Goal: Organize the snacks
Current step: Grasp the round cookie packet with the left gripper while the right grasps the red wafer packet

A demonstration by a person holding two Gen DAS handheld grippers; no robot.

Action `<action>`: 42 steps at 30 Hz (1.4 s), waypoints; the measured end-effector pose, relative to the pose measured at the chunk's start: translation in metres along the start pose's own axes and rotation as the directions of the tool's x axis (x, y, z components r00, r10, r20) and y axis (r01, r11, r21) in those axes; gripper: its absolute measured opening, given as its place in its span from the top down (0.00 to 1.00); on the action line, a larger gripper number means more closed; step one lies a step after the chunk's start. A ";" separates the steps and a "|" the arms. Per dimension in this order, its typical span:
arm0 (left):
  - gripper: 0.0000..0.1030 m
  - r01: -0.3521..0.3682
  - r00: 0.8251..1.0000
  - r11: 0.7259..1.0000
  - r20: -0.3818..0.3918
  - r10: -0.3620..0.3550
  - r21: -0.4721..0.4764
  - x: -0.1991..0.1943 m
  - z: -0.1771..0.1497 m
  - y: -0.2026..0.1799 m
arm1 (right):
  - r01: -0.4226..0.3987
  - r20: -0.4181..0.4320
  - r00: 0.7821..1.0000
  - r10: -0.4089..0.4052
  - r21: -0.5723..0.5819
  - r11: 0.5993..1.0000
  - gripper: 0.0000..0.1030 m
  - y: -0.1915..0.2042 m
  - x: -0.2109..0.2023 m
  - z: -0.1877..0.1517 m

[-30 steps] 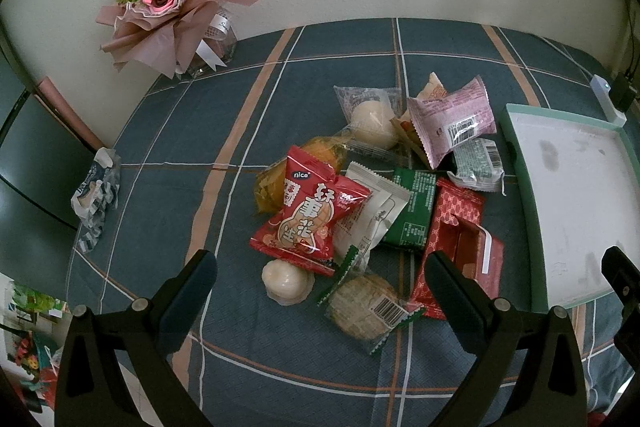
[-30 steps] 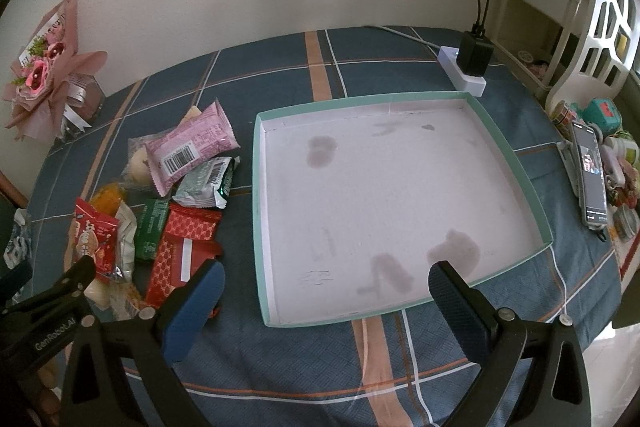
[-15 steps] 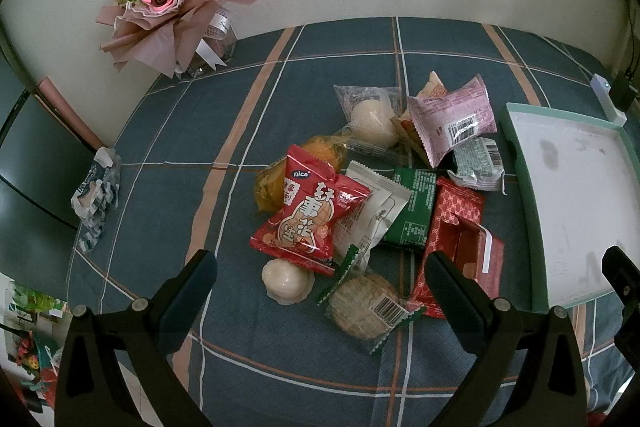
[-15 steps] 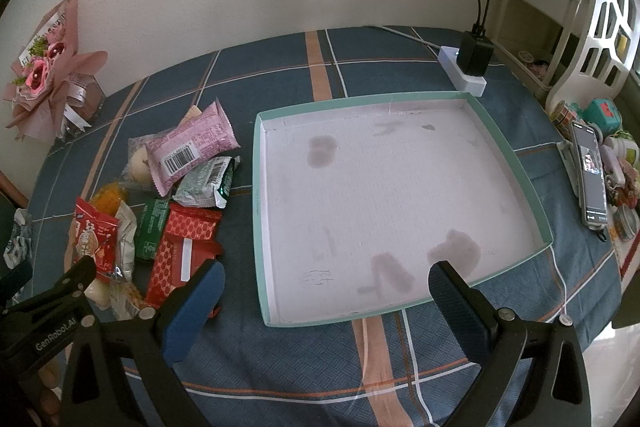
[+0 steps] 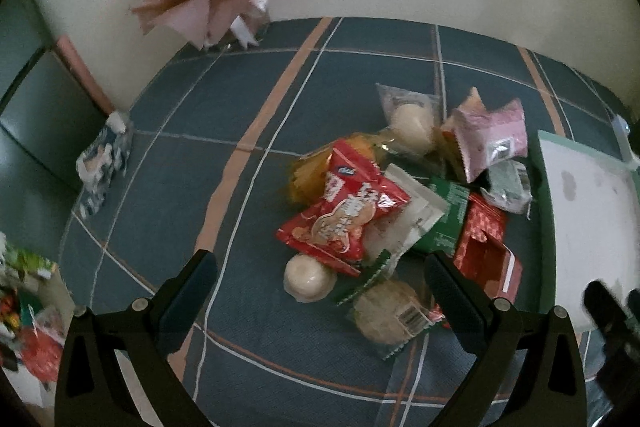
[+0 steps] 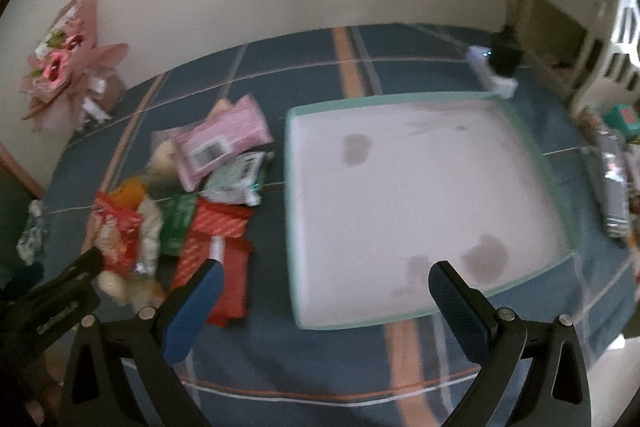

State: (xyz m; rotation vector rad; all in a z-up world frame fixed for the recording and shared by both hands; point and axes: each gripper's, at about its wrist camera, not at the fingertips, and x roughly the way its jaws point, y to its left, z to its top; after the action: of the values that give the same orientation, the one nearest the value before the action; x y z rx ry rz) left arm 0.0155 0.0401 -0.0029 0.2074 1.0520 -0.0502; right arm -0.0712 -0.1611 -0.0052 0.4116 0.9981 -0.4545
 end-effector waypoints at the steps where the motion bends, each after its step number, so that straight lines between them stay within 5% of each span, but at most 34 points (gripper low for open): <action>1: 0.00 0.006 1.000 1.000 -0.011 -0.006 -0.012 0.003 0.000 0.002 | -0.023 -0.011 1.000 0.023 0.001 1.000 0.00 0.003 0.003 0.000; 8: 0.00 0.089 0.984 0.986 -0.141 -0.109 -0.141 0.033 -0.011 0.014 | -0.123 -0.086 0.989 0.123 0.006 0.992 0.00 0.025 0.026 -0.001; 13: 0.04 0.137 0.956 0.961 -0.220 -0.192 -0.241 0.053 -0.018 0.021 | -0.166 -0.140 0.975 0.169 0.037 0.985 0.17 0.030 0.040 -0.004; 16: 0.17 0.154 0.946 0.954 -0.239 -0.218 -0.258 0.060 -0.021 0.021 | -0.198 -0.172 0.964 0.204 0.049 0.979 0.25 0.032 0.049 -0.005; 28: 0.20 0.221 0.891 0.929 -0.326 -0.316 -0.297 0.099 -0.029 0.003 | -0.230 -0.256 0.940 0.227 0.017 0.973 0.53 0.048 0.081 -0.008; 31: 0.33 0.235 0.877 0.921 -0.342 -0.338 -0.310 0.106 -0.033 -0.001 | -0.216 -0.262 0.942 0.211 0.010 0.976 0.58 0.049 0.084 -0.009; 42: 0.50 0.242 0.884 0.922 -0.322 -0.339 -0.303 0.102 -0.031 -0.005 | -0.210 -0.272 0.941 0.202 -0.003 0.978 0.59 0.052 0.084 -0.011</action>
State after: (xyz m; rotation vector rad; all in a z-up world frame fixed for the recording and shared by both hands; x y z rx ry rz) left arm 0.0388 0.0476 -0.1068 -0.1890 1.4496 -0.1535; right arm -0.0119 -0.1272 -0.0767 0.5541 1.2102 -0.1946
